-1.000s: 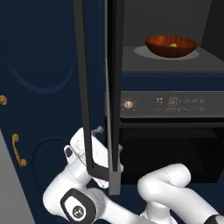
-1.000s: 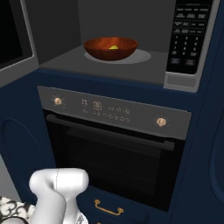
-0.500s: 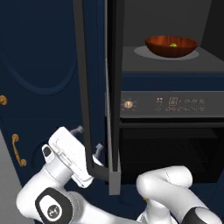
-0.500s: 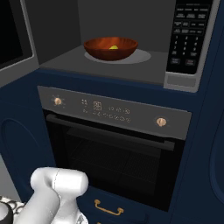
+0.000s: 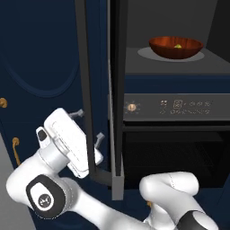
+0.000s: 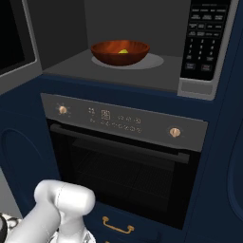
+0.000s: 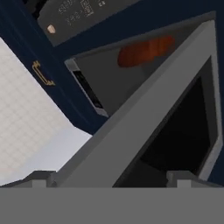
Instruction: Pick the lemon wedge from the sink and place it in the bowl. Then pick the bowl and place it in the microwave. Then close the microwave door and press the start button.
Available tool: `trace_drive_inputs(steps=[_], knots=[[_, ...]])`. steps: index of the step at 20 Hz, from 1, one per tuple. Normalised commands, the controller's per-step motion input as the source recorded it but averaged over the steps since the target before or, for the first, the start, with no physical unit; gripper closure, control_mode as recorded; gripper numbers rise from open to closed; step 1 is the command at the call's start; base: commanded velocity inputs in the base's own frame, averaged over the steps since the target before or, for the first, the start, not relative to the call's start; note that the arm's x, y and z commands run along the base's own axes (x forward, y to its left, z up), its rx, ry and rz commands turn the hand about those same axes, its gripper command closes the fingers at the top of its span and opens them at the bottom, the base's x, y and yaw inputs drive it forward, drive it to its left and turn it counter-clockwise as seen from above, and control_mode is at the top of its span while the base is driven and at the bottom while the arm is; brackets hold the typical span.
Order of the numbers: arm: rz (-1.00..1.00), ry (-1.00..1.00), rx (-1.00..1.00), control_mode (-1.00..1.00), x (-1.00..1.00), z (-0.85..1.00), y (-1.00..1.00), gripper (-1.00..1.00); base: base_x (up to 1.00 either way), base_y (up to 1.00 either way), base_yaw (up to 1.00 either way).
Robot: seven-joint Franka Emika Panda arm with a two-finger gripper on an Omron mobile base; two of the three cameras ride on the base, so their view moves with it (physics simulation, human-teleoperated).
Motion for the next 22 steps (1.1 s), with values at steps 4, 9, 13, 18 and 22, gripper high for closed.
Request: trace_drive_inputs(steps=[4, 9, 13, 18, 22], knots=[[0.03, -0.02, 0.26, -1.00, -0.28, 0.53, -0.17, -1.00, 0.00, 0.00, 0.00], [0.18, -0.02, 0.37, -1.00, -0.48, 0.25, -0.60, -1.00, 0.00, 0.00, 0.00], [0.20, -0.03, 0.34, -1.00, -0.52, 0.21, -0.79, -1.00, 0.00, 0.00, 0.00], [0.23, 0.00, 0.29, -1.00, -0.40, 0.32, -0.85, -1.00, 0.00, 0.00, 0.00], [0.29, 0.00, 0.30, -1.00, -0.20, 0.25, -0.97, -1.00, 0.00, 0.00, 0.00]])
